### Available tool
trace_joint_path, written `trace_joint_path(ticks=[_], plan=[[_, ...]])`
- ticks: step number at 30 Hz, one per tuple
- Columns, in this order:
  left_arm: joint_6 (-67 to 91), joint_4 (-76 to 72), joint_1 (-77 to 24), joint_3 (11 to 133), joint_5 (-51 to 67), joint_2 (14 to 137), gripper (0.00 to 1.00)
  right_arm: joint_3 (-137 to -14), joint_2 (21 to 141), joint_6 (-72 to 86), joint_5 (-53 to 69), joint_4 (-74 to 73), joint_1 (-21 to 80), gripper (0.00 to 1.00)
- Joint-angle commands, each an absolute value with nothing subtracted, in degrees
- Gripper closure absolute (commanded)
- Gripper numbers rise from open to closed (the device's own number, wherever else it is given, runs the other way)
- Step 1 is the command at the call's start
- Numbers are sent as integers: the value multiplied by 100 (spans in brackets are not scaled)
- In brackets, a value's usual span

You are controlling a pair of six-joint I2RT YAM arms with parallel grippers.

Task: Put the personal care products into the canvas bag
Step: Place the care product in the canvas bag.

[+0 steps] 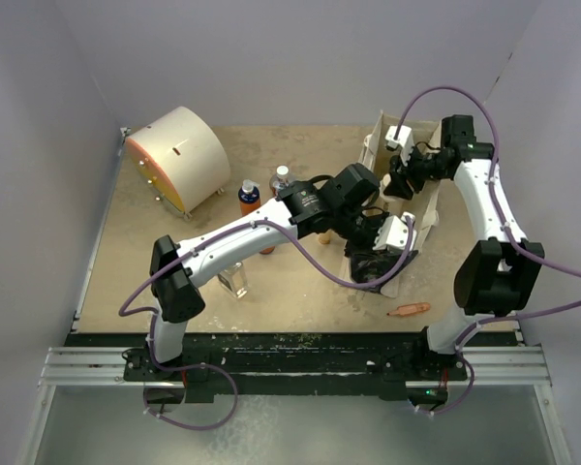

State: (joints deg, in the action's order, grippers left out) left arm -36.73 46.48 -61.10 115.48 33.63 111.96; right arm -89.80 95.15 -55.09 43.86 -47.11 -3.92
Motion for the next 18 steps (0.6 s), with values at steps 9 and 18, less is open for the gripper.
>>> trace_joint_path(ticks=[9,18], plan=[[-3887,4871,-6249,11322,3441,10861,85,-9406,9892,-6463,4509,-4048,-413,100],[-3946,4877,-6341,11172,3429,10779,83,-9551,10196,-6412,4369,-3815,-424,100]])
